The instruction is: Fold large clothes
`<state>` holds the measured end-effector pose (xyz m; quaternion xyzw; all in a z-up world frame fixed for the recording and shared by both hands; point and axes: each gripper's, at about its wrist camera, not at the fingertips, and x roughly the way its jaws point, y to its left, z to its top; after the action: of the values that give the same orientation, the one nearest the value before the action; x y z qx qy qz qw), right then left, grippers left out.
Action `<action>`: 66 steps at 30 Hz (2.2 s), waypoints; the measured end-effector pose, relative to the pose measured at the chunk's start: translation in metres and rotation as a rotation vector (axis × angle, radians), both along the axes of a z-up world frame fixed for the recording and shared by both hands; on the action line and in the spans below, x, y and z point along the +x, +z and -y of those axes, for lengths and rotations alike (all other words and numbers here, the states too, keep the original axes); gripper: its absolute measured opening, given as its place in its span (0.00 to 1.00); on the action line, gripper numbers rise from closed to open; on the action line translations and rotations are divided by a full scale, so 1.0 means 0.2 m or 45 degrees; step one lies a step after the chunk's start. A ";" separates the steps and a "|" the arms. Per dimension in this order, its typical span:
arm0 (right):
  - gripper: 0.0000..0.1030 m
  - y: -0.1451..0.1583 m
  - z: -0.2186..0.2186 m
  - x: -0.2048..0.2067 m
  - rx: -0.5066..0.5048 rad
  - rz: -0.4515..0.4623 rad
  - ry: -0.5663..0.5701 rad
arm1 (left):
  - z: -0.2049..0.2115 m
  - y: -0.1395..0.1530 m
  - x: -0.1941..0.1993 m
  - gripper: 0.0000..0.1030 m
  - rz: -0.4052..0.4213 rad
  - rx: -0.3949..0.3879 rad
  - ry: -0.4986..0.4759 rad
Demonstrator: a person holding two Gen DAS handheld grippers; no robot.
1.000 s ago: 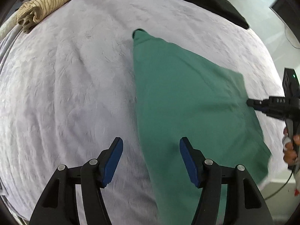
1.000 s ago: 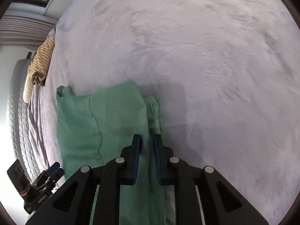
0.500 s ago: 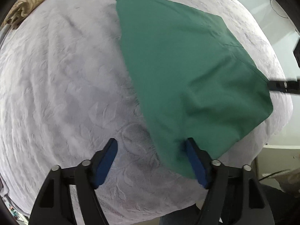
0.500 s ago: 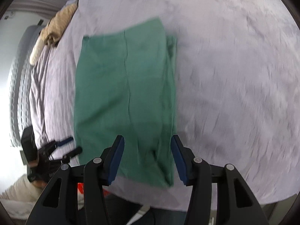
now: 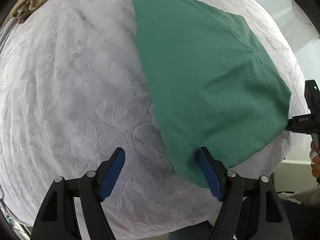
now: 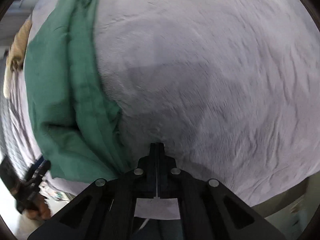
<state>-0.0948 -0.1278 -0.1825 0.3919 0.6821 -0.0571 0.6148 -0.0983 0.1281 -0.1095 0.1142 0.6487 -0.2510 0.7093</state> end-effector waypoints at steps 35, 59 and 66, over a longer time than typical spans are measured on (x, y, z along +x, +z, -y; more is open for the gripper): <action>0.12 0.48 -0.22 0.20 -0.243 0.203 0.194 | 0.01 0.03 0.05 0.74 -0.023 0.009 0.006; 0.12 0.37 -0.24 0.27 -0.384 0.146 0.314 | 0.02 0.04 0.10 0.84 -0.042 0.073 0.028; 0.15 0.25 -0.23 0.28 -0.362 0.107 0.315 | 0.02 0.02 0.12 0.98 -0.069 0.114 0.041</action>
<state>-0.0391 -0.0824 -0.1316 0.2165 0.6837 -0.0604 0.6943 -0.0744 0.1235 -0.1047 0.1286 0.6799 -0.2135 0.6897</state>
